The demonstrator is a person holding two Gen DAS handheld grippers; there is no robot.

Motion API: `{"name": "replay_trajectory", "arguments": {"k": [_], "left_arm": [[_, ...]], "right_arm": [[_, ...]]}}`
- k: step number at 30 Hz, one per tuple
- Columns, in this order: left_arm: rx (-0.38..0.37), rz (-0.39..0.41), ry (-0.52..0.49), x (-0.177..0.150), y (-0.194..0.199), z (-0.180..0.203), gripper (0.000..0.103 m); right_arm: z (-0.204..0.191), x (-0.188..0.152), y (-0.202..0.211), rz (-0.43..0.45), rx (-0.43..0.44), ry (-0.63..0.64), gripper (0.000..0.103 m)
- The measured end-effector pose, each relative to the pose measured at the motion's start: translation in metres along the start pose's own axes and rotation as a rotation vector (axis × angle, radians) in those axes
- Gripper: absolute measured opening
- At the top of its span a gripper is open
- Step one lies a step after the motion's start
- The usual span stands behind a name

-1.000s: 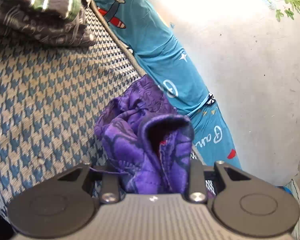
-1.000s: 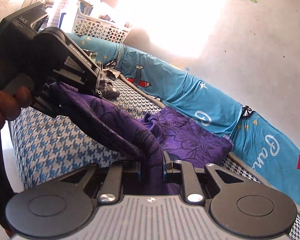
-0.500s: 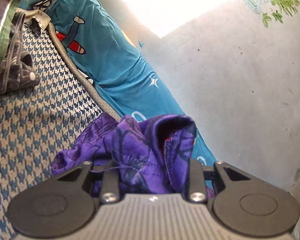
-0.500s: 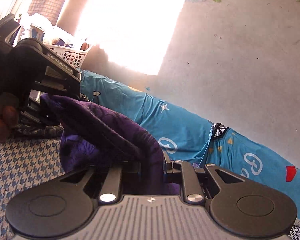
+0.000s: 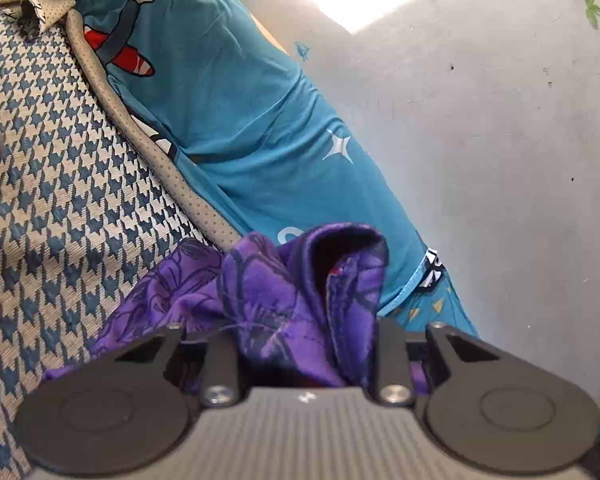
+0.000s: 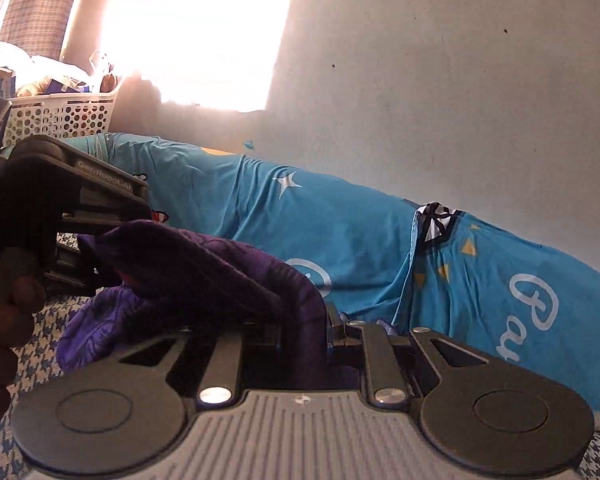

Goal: Fold clothes
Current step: 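Carry the held end over the top toward its other end with the left gripper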

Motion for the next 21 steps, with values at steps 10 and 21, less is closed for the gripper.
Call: {"name": "replay_trajectory", "arguments": {"k": [10, 21], "left_arm": [[0.048, -0.033, 0.030, -0.004, -0.056, -0.029, 0.033], [0.046, -0.019, 0.050, -0.004, -0.056, -0.031, 0.055]], "right_arm": [[0.039, -0.018, -0.068, -0.087, 0.022, -0.210, 0.044], [0.096, -0.027, -0.071, -0.140, -0.101, -0.473, 0.070]]}}
Point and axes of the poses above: each gripper's, at about its wrist camera, not at the fingertips, and y roughly against the way its jaws point, z to its right, x to its top, the point moved 5 cm from there along -y, roughly the way its jaws point, and after that the axes turned 3 degrees about -x, right-handed, at the moved point
